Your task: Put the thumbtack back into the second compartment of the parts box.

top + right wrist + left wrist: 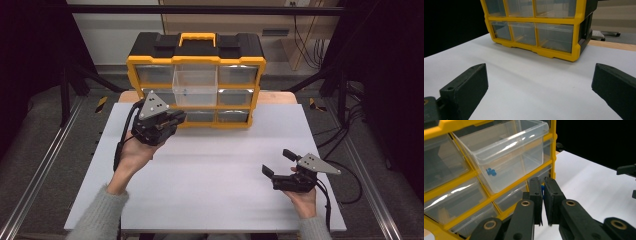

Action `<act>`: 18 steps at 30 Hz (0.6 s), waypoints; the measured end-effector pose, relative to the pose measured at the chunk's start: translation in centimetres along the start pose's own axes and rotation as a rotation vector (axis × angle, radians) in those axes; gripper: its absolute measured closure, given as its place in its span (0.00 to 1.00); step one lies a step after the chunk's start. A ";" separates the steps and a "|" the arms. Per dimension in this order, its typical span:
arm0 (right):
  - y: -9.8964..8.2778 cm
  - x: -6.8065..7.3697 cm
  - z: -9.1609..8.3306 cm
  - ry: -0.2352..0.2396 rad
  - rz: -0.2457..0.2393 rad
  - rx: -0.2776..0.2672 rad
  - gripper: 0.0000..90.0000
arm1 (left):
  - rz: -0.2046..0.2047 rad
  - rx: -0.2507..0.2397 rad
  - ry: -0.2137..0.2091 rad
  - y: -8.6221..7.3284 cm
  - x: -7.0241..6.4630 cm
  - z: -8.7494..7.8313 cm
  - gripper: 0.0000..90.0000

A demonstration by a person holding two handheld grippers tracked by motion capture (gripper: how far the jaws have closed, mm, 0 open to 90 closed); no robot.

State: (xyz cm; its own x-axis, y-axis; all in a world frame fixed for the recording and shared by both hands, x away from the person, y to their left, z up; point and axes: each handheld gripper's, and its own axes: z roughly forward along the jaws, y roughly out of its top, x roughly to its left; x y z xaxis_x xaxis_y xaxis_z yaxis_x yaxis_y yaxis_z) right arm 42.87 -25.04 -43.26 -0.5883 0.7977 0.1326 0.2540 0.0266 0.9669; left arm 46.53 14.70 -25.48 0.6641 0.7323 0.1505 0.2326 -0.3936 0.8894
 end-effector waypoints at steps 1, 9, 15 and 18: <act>0.0 -0.1 0.0 0.005 -0.015 -0.005 0.01 | -0.002 -0.004 0.001 0.2 0.0 0.0 0.93; 0.0 0.0 -0.1 -0.003 0.005 -0.002 0.01 | 0.003 -0.005 0.008 1.3 0.2 0.0 0.93; 0.0 -0.1 -0.1 0.001 -0.002 -0.006 0.01 | 0.010 -0.011 0.019 2.1 0.6 -0.1 0.93; 0.0 -0.1 -0.1 0.000 -0.003 -0.005 0.01 | 0.008 -0.016 0.026 2.5 0.8 -0.2 0.93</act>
State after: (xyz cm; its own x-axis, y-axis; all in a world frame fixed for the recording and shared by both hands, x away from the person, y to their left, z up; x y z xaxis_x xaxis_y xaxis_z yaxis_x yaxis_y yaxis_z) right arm 42.85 -25.17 -43.22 -0.5893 0.7974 0.1301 0.2485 0.0256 0.9683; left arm 47.57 14.40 -23.02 0.6476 0.7431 0.1688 0.2156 -0.3912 0.8947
